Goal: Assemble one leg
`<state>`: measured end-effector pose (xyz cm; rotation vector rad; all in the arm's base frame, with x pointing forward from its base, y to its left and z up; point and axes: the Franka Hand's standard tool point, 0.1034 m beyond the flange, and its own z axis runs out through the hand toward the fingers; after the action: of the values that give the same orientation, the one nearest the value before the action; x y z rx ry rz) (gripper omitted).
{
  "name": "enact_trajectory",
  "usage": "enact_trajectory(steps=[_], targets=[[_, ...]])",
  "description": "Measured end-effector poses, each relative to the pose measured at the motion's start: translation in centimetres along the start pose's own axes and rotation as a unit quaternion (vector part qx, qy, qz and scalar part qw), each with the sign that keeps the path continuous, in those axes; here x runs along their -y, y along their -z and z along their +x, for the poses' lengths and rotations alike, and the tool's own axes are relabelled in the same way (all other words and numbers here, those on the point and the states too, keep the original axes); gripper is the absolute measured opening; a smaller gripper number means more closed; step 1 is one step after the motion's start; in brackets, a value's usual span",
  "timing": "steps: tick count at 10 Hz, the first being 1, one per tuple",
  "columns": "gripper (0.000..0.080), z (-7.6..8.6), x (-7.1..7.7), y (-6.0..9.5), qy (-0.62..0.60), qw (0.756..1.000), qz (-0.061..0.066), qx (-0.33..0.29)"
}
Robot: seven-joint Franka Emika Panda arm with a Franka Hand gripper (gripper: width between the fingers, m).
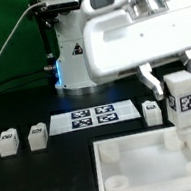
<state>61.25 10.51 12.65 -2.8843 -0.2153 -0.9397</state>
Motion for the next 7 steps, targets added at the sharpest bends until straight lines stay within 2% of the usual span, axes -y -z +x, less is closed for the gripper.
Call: enact_trajectory(steps=[2,7], targets=[[0.0291,0.2,0.2,-1.2,-0.003,1.0,0.003,0.0],[0.0291,-1.7,0.1,-3.0,-0.008,1.0,0.004,0.012]])
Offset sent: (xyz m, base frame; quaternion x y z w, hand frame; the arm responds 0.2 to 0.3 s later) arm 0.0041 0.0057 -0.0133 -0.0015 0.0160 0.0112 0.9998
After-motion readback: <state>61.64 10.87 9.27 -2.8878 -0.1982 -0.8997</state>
